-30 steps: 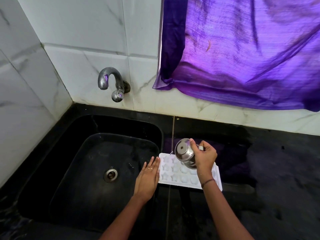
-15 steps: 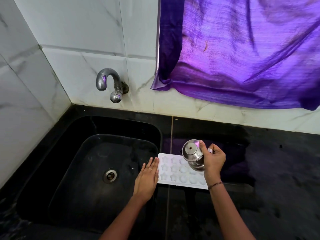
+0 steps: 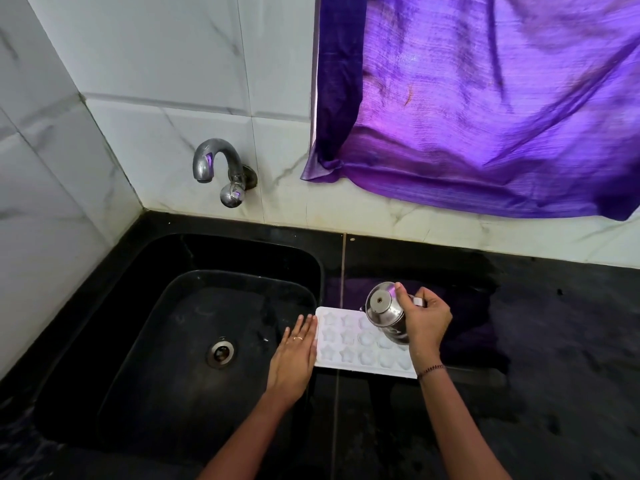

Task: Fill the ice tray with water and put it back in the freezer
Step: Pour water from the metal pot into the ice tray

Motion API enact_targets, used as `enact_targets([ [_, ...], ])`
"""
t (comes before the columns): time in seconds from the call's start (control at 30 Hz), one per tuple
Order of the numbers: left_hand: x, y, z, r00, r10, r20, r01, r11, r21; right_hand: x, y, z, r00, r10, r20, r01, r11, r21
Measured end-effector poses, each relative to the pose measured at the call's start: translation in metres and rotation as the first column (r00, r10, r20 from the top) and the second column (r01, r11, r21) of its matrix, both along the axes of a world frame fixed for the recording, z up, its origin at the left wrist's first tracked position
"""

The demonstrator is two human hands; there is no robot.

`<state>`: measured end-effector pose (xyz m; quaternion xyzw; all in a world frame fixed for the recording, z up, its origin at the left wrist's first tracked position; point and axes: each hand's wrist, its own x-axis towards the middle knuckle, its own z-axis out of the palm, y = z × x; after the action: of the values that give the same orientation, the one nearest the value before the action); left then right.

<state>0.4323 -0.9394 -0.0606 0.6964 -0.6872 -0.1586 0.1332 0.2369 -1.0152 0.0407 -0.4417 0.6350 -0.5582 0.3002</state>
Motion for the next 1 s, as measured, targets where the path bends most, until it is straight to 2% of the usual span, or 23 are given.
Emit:
enact_targets([
  [0.27,0.001,-0.001,-0.003,1.000,0.001,0.017,-0.001,1.000,0.007,0.004,0.001,0.003,0.997,0.020,-0.073,-0.021,1.000,-0.011],
  [0.67,0.000,-0.002,-0.004,0.998,0.004,0.057,-0.005,1.000,0.018,0.003,0.001,0.003,0.998,0.011,-0.060,-0.012,1.000,-0.020],
  [0.77,0.000,-0.001,-0.003,0.998,0.004,0.056,-0.005,1.000,0.014,-0.001,0.000,0.001,1.000,-0.024,-0.001,0.024,1.000,0.006],
  [0.87,0.000,-0.002,-0.002,0.998,0.003,0.068,-0.003,1.000,0.008,-0.005,0.000,-0.002,0.988,-0.072,0.135,0.069,0.997,0.026],
  [1.0,-0.001,-0.002,0.000,0.996,-0.003,0.085,0.002,1.000,0.014,-0.013,0.004,-0.006,0.979,-0.092,0.184,0.089,0.996,0.027],
])
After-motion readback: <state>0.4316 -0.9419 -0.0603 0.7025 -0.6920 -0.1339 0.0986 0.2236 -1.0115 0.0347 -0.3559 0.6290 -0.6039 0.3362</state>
